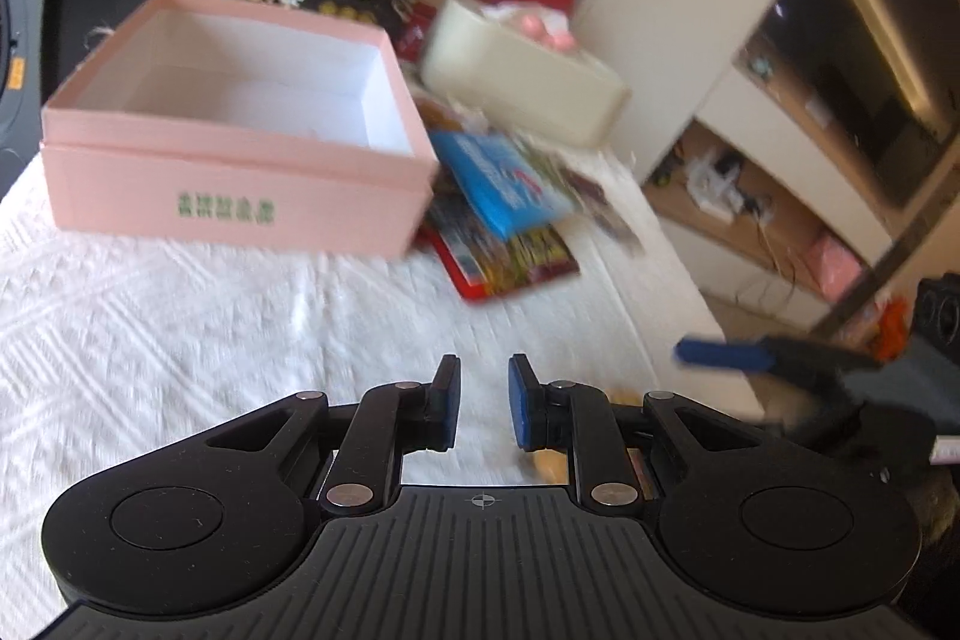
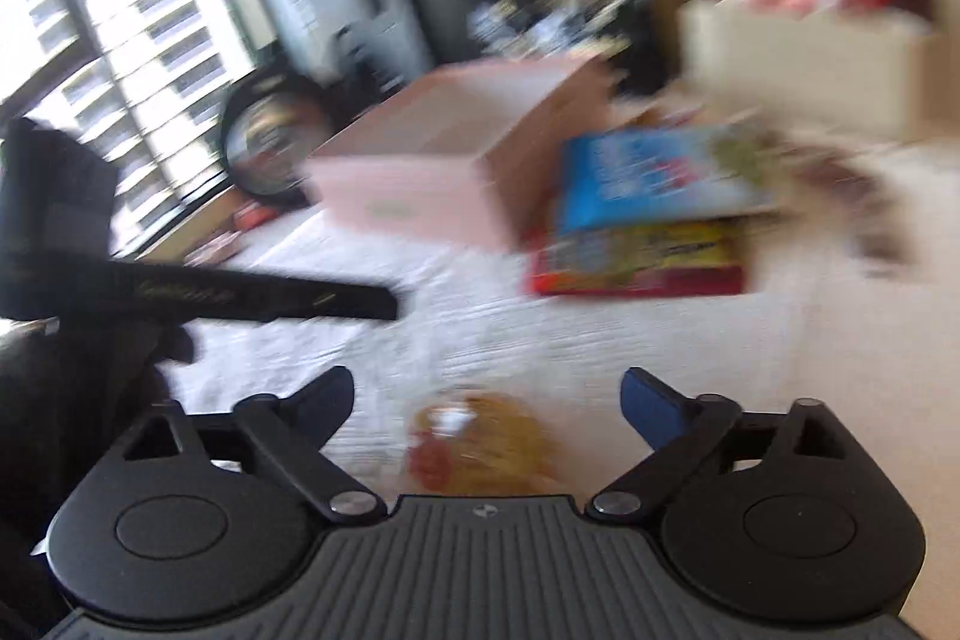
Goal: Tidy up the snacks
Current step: 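Grasp the yellow-wrapped bun with the left tool, then lift the bun with the left tool while the right tool reaches for the red-and-yellow snack bag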
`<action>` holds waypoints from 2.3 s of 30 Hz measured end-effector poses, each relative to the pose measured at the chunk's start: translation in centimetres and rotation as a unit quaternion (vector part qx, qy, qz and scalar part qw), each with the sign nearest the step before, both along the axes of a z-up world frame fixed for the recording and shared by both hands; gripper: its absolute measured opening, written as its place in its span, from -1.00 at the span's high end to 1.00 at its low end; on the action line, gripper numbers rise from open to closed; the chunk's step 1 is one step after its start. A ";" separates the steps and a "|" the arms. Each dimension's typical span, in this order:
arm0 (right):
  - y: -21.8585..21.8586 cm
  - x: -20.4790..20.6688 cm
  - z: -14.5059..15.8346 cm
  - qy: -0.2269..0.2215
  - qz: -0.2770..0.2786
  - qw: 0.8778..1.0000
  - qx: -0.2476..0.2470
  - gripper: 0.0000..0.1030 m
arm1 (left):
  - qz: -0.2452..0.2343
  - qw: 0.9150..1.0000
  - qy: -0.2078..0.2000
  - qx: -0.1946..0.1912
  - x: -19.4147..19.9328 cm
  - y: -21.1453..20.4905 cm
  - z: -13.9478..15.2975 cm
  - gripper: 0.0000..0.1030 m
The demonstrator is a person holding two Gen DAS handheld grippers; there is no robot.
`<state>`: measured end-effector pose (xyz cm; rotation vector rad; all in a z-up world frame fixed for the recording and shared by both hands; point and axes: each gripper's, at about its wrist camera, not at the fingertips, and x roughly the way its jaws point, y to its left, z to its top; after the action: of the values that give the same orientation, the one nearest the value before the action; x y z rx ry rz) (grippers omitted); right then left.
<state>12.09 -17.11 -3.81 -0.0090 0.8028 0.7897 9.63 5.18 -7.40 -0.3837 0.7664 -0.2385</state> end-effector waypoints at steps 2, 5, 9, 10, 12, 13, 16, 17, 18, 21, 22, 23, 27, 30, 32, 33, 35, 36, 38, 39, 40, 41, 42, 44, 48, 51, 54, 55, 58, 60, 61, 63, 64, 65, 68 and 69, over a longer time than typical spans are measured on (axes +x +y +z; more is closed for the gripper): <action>-1.3 -0.6 -0.1 -0.011 -0.016 1.000 -0.023 -0.87 | -0.028 0.999 0.021 0.003 -0.8 -0.7 0.1 0.61; -2.1 -1.5 -0.7 0.002 -0.006 0.999 -0.034 -0.87 | -0.064 0.997 0.038 -0.016 -1.7 -1.6 0.0 0.61; 0.4 -3.8 -1.6 0.030 0.051 0.998 0.005 -0.87 | -0.020 0.999 0.036 -0.004 -1.7 -0.7 0.1 0.61; 1.6 -4.5 -1.7 0.028 0.073 0.997 0.016 -0.87 | -0.005 1.000 0.029 -0.002 -1.8 -0.2 0.5 0.61; 3.6 -5.7 -1.4 0.019 0.116 0.993 0.028 -0.87 | 0.013 1.000 0.010 0.017 -2.2 0.3 1.3 0.61; 4.2 -6.3 -1.1 0.005 0.127 0.992 0.022 -0.87 | 0.014 0.999 -0.004 0.033 -2.5 0.2 1.9 0.61; 4.1 -6.8 -0.5 -0.046 0.113 0.992 -0.015 -0.87 | -0.012 0.995 -0.042 0.093 -3.4 -1.2 3.3 0.61; 3.5 -6.6 -0.5 -0.052 0.094 0.994 -0.028 -0.87 | -0.022 0.992 -0.047 0.115 -3.6 -1.9 3.5 0.61; 2.8 -6.1 -0.6 -0.054 0.070 0.995 -0.040 -0.87 | -0.030 0.988 -0.048 0.140 -3.7 -2.8 3.5 0.61; -0.1 -4.7 -1.3 -0.042 -0.018 0.997 -0.064 -0.88 | -0.070 0.973 -0.036 0.217 -3.5 -5.6 2.6 0.61; -1.0 -4.1 -1.8 -0.033 -0.048 0.996 -0.067 -0.88 | -0.085 0.967 -0.026 0.237 -3.4 -6.3 2.0 0.58; -1.9 -3.6 -2.1 -0.020 -0.076 0.995 -0.065 -0.88 | -0.098 0.963 -0.023 0.250 -3.4 -6.9 1.5 0.52; -4.5 -2.2 -3.7 0.021 -0.131 0.991 -0.022 -0.92 | -0.131 0.953 -0.037 0.272 -3.5 -8.4 0.8 0.09; -4.0 -2.5 -3.9 0.016 -0.114 0.992 -0.042 -0.97 | -0.144 0.956 -0.040 0.251 -3.3 -8.2 0.7 -0.09; -3.3 -2.8 -4.1 0.003 -0.096 0.993 -0.067 -1.00 | -0.136 0.961 -0.046 0.237 -3.5 -7.6 1.0 -0.07; -3.0 -3.1 -4.1 -0.004 -0.093 0.993 -0.075 -1.00 | -0.127 0.963 -0.054 0.232 -3.7 -7.2 1.2 -0.07; -3.0 -3.4 -4.0 -0.006 -0.098 0.992 -0.075 -1.00 | -0.104 0.961 -0.069 0.246 -4.1 -6.3 1.5 -0.05; -3.1 -3.2 -4.0 0.000 -0.104 0.992 -0.069 -1.00 | -0.097 0.959 -0.068 0.256 -4.2 -5.9 1.3 -0.04; -3.3 -2.5 -3.8 0.017 -0.107 0.992 -0.062 -1.00 | -0.091 0.959 -0.047 0.263 -3.8 -5.1 0.5 -0.07; -3.4 -2.2 -3.7 0.026 -0.111 0.992 -0.056 -1.00 | -0.095 0.961 -0.042 0.255 -3.7 -4.8 0.1 -0.09; -3.6 -2.0 -3.6 0.034 -0.114 0.992 -0.050 -1.00 | -0.100 0.964 -0.046 0.243 -3.7 -4.6 -0.1 -0.13; -3.8 -1.8 -3.5 0.041 -0.121 0.991 -0.041 -1.00 | -0.103 0.966 -0.047 0.234 -3.5 -4.5 -0.3 -0.18; -4.0 -1.8 -3.6 0.044 -0.127 0.990 -0.035 -1.00 | -0.103 0.968 -0.044 0.225 -3.2 -4.4 -0.6 -0.28; -3.7 -1.9 -3.6 0.036 -0.120 0.991 -0.044 -1.00 | -0.098 0.973 -0.038 0.204 -2.5 -4.0 -1.1 -0.42; -2.2 -1.7 -3.1 0.014 -0.092 0.993 -0.068 -0.99 | -0.083 0.987 -0.007 0.140 -0.6 -2.3 -2.4 -0.43; -0.4 -0.6 -1.6 -0.034 -0.089 0.994 -0.055 -0.99 | -0.070 0.992 -0.022 0.103 -0.2 -0.7 -2.5 -0.29; 2.4 1.7 -0.6 -0.076 -0.110 0.990 -0.047 -0.99 | -0.023 0.997 -0.033 0.066 -0.6 1.5 -2.2 -0.28; 3.8 2.4 -0.6 -0.085 -0.111 0.989 -0.052 -0.99 | -0.003 0.997 -0.036 0.061 -0.8 2.3 -2.0 -0.28; 7.8 3.6 -1.4 -0.106 -0.077 0.989 -0.073 -0.98 | 0.053 0.997 -0.040 0.049 -1.3 4.7 -1.4 -0.27; 10.4 3.6 -2.5 -0.124 -0.052 0.985 -0.109 -0.86 | 0.070 0.996 -0.040 0.040 -1.4 6.0 -1.2 -0.27; 11.3 3.7 -3.1 -0.135 -0.042 0.981 -0.129 -0.74 | 0.074 0.996 -0.040 0.037 -1.4 6.5 -1.1 -0.27; 12.0 4.4 -4.0 -0.140 -0.039 0.977 -0.155 -0.54 | 0.078 0.996 -0.042 0.031 -1.3 6.9 -1.2 -0.27; 11.8 4.8 -4.2 -0.130 -0.041 0.978 -0.158 -0.27 | 0.076 0.996 -0.042 0.028 -1.3 7.0 -1.2 -0.27; 11.2 5.0 -4.1 -0.126 -0.045 0.979 -0.154 -0.12 | 0.076 0.996 -0.042 0.026 -1.2 6.9 -1.3 -0.27; 9.1 4.8 -3.8 -0.133 -0.050 0.973 -0.183 0.04 | 0.073 0.996 -0.044 0.024 -1.2 6.6 -1.4 -0.27; 8.2 4.7 -3.9 -0.139 -0.060 0.968 -0.199 0.04 | 0.071 0.996 -0.045 0.024 -1.2 6.5 -1.5 -0.27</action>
<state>16.78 -8.95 -7.69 -0.4178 0.6753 0.4895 8.41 11.70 -8.88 -0.3771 0.6525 -0.1025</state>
